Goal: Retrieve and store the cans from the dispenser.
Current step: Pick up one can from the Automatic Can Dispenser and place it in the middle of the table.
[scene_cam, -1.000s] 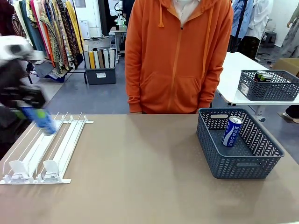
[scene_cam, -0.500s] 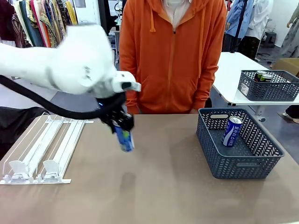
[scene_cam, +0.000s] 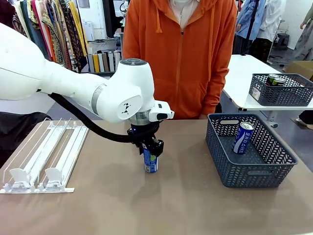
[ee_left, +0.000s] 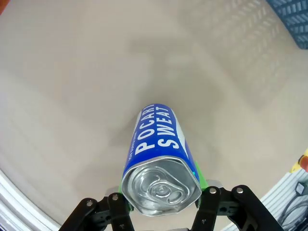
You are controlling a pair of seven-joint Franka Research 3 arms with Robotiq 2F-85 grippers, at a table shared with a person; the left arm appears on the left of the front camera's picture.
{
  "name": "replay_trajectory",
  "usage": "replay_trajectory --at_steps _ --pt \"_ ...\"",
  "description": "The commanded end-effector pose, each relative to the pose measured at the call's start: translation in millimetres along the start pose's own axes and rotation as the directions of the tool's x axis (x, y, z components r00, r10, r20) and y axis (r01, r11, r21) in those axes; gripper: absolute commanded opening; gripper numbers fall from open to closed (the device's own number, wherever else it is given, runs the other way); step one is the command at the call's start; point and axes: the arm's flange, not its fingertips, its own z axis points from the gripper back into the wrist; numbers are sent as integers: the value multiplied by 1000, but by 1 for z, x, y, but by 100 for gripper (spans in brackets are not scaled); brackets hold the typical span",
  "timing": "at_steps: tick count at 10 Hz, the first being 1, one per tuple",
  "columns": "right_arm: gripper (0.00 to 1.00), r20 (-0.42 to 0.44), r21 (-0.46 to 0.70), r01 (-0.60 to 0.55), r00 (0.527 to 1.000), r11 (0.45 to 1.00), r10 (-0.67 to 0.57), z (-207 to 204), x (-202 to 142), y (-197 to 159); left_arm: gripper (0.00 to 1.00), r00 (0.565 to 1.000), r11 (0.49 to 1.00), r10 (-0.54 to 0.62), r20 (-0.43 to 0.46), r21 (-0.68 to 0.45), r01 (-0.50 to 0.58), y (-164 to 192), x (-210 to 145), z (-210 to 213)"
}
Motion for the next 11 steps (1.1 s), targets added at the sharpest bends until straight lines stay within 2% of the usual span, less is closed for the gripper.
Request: replay_trajectory --at_steps 1,2,3,4,6,8,10,11 --pt "100 -3 4 -1 1000 1000 1 2 1 3 0 999 999 34 -7 27 -34 6 3 2" --pt "100 -3 4 -1 1000 1000 1 2 1 3 30 999 999 26 -18 18 -26 4 2 1" --pt "100 -3 4 -1 1000 1000 1 2 1 3 88 1000 1000 17 -22 24 -16 4 3 2" --pt "100 -3 4 -1 1000 1000 1 2 1 3 100 1000 1000 20 -12 17 -20 4 2 7" --pt "100 -3 4 -1 1000 1000 1 2 1 3 100 997 997 74 7 7 -74 7 -6 32" --pt "100 -3 4 -1 1000 1000 1 2 1 3 100 994 993 105 11 -57 -104 18 -33 80" --pt "100 -3 4 -1 1000 1000 1 2 1 3 100 993 984 118 -4 -135 -117 54 -76 141" --pt "100 -3 4 -1 1000 1000 1 2 1 3 100 992 970 115 -49 -211 -123 84 -99 167"
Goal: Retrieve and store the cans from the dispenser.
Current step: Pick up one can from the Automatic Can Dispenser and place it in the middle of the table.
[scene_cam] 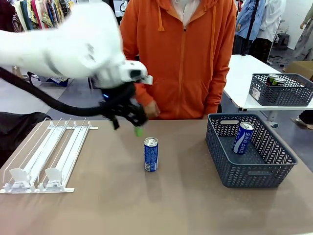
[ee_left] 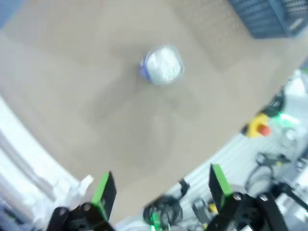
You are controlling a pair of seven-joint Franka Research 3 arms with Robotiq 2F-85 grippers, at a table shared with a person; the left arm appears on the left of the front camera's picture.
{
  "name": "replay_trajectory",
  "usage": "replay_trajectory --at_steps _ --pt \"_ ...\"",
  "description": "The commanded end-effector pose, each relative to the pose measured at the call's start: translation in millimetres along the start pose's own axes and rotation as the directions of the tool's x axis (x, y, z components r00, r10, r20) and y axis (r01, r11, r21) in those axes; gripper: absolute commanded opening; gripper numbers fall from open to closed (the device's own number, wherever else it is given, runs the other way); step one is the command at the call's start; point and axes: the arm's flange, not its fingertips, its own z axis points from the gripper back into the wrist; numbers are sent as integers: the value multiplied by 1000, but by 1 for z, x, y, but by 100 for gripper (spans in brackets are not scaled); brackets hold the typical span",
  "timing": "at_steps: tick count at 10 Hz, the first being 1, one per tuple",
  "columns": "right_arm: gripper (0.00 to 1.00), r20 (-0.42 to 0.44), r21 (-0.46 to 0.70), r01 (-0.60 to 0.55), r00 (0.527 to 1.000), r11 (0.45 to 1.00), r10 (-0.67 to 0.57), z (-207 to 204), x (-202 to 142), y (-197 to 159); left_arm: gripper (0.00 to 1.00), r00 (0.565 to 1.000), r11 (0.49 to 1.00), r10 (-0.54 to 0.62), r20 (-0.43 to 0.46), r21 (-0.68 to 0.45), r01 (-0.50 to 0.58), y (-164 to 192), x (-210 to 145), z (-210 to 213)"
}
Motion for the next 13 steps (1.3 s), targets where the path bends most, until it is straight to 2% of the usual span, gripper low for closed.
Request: replay_trajectory --at_steps 1,2,4,5,6,7,8,9,10,11,13 --pt "100 -2 4 -2 1000 1000 2 2 1 3 100 999 990 32 -5 -135 -32 71 -50 47" --pt "100 -2 4 -2 1000 1000 2 2 1 3 100 991 970 122 60 -220 -106 116 -79 72" --pt "100 -2 4 -2 1000 1000 2 2 1 3 100 950 901 265 167 -393 -182 184 -138 95" --pt "100 -2 4 -2 1000 1000 2 2 1 3 100 928 847 306 214 -506 -163 215 -170 97" --pt "100 -2 4 -2 1000 1000 2 2 1 3 100 888 764 385 254 -627 -152 251 -200 92" --pt "100 -2 4 -2 1000 1000 2 2 1 3 100 804 643 531 266 -745 -178 289 -240 78" --pt "100 -2 4 -2 1000 1000 2 2 1 3 100 687 508 682 251 -838 -198 315 -270 65" --pt "100 -2 4 -2 1000 1000 2 2 1 3 100 557 406 781 281 -907 -112 330 -294 54" --pt "100 -2 4 -2 1000 1000 2 2 1 3 100 482 363 830 279 -927 -89 338 -306 46" --pt "100 -2 4 -2 1000 1000 2 2 1 3 100 709 537 664 238 -811 -231 326 -292 66" --pt "100 -2 4 -2 1000 1000 2 2 1 3 100 709 537 664 238 -811 -231 326 -292 66"
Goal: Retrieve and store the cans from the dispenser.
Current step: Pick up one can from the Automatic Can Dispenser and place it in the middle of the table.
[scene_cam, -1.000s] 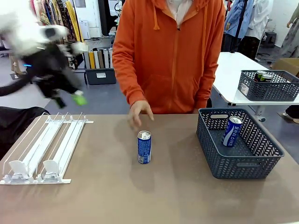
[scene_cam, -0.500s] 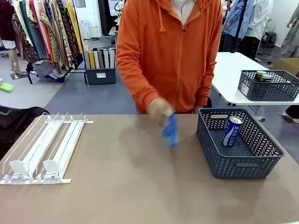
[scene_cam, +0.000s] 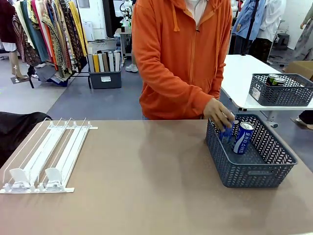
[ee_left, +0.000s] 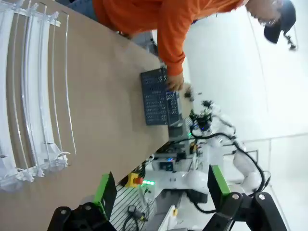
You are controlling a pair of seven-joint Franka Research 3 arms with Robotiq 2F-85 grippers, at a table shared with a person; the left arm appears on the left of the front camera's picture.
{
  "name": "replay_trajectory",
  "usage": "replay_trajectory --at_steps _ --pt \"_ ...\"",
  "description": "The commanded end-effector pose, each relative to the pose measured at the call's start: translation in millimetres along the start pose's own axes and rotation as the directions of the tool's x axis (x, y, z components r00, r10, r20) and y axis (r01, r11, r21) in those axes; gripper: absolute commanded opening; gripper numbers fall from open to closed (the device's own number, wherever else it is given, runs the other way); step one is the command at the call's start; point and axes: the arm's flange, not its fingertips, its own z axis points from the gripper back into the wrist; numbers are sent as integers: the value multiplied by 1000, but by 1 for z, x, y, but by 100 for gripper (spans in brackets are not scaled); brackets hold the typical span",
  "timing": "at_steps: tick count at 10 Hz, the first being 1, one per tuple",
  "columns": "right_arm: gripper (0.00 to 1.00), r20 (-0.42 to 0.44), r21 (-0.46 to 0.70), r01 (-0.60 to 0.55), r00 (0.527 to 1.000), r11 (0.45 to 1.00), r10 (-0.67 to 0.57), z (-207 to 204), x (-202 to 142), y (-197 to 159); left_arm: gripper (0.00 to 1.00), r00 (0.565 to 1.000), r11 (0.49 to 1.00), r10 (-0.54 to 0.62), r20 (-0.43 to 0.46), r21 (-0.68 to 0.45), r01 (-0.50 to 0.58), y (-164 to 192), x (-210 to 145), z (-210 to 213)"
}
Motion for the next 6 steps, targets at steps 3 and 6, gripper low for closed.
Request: replay_trajectory --at_steps 3,6 --pt "100 -3 4 -2 1000 1000 2 1 1 3 100 998 999 -32 -45 34 33 -9 1 1" --pt "100 -3 4 -2 1000 1000 2 1 1 3 100 998 999 -32 -45 34 33 -9 1 1"
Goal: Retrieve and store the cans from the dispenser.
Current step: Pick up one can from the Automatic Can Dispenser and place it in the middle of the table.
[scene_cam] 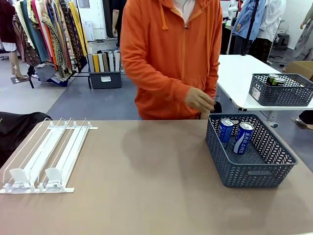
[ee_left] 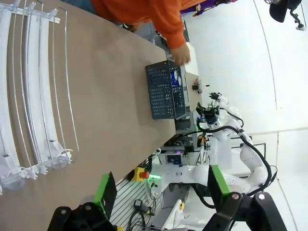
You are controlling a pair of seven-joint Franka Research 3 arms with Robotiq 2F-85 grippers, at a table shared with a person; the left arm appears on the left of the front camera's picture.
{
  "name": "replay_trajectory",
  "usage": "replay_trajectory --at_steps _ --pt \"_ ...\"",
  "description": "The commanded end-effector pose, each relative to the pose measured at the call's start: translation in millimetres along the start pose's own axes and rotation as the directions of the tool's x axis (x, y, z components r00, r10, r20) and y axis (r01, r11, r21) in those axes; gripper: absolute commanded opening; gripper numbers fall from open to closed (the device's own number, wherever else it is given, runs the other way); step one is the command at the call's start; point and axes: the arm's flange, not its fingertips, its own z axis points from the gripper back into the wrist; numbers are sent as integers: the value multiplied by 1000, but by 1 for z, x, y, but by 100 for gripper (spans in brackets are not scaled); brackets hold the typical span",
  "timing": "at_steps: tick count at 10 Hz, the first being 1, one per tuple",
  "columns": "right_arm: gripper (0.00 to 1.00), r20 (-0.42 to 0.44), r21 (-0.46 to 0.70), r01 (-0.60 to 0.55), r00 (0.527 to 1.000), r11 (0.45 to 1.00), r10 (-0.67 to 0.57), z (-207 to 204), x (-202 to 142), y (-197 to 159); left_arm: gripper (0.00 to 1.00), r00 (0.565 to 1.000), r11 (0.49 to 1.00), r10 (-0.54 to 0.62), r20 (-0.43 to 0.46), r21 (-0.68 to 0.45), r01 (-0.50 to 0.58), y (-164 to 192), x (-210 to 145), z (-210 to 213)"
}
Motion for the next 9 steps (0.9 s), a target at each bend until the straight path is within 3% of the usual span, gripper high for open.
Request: replay_trajectory --at_steps 1,9 --pt "100 -3 4 -2 1000 1000 2 1 1 3 100 1000 1000 -10 -14 -1 10 0 -3 3" --pt "100 -3 4 -2 1000 1000 2 1 1 3 100 1000 1000 -10 -14 -1 10 0 -3 3"
